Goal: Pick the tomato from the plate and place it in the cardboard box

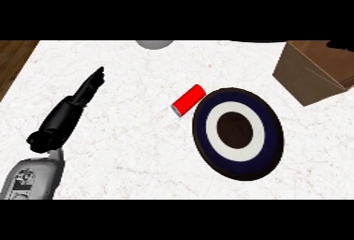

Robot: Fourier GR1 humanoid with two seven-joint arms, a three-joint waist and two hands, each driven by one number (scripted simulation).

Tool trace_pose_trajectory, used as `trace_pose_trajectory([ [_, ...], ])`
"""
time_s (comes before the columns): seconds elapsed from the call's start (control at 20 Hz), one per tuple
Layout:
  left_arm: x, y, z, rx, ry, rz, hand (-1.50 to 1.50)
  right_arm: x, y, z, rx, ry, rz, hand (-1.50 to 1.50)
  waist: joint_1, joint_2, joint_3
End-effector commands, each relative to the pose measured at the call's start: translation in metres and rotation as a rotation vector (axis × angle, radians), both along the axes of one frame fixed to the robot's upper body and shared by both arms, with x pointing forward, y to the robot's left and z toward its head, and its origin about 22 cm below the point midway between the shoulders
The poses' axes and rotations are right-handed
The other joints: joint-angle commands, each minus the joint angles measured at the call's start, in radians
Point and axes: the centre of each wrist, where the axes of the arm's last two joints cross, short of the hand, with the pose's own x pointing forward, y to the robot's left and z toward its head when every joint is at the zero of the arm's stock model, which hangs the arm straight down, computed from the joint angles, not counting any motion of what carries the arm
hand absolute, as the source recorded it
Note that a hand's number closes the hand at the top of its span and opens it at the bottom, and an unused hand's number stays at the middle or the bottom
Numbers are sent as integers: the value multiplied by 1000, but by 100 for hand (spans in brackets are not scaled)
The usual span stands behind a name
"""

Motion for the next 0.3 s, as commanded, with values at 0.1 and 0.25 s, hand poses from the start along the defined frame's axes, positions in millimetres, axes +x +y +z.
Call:
trace_pose_trajectory([
  [0.1,4,8,0,5,-11,-21,0,-20,-32,-10,268,-95,-143,-150,16,9,-2],
  [0.25,3,3,10,2,-16,-9,0,-51,-70,-28,296,-153,-221,-150,16,10,1],
])
